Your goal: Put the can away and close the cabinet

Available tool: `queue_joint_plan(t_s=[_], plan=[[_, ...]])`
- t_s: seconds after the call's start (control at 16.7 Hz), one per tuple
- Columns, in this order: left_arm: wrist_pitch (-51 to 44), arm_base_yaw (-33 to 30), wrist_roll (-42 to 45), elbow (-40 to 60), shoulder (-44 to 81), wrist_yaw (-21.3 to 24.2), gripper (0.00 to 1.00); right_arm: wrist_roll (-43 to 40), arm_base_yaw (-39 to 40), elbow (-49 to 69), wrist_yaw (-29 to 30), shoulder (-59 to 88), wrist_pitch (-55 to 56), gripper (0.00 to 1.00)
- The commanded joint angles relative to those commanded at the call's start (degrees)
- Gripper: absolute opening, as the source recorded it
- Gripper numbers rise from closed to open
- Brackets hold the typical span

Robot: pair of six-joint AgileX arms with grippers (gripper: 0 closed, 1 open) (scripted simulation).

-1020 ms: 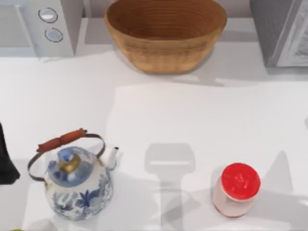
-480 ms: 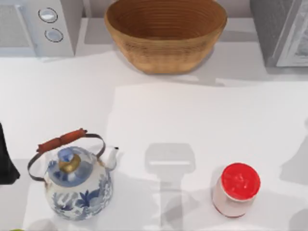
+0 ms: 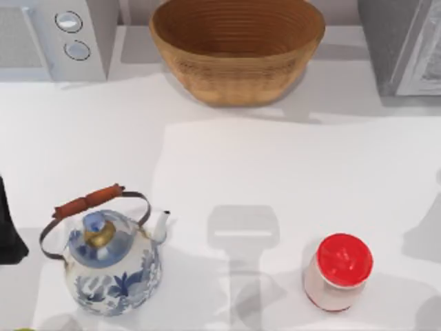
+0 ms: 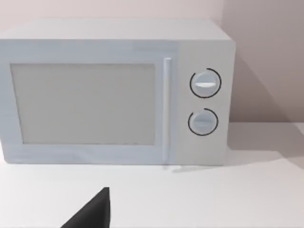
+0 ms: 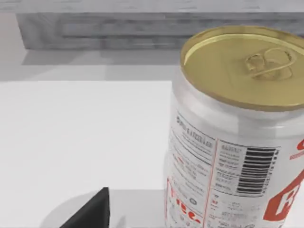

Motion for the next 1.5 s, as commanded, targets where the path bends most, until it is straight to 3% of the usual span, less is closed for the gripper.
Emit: queue_joint_plan(t_s=[0.3, 0.66, 0.9, 1.5], plan=[[0.00, 0.00, 0.00, 0.00, 0.00, 0.00, 1.00, -0.24, -0.90, 7.03, -0.97, 3.79, -2.94, 1.00], [0.00, 0.00, 0.00, 0.00, 0.00, 0.00, 1.00, 1.24, 4.20, 13.09, 3.93, 9.54, -3.00, 1.00], [0.00, 0.00, 0.00, 0.00, 0.00, 0.00, 1.00, 1.29, 4.39, 13.12, 4.10, 9.64, -2.94, 1.00], [0.00, 0.00, 0.00, 0.00, 0.00, 0.00, 1.00, 1.29, 4.39, 13.12, 4.10, 9.64, -2.94, 0.25]])
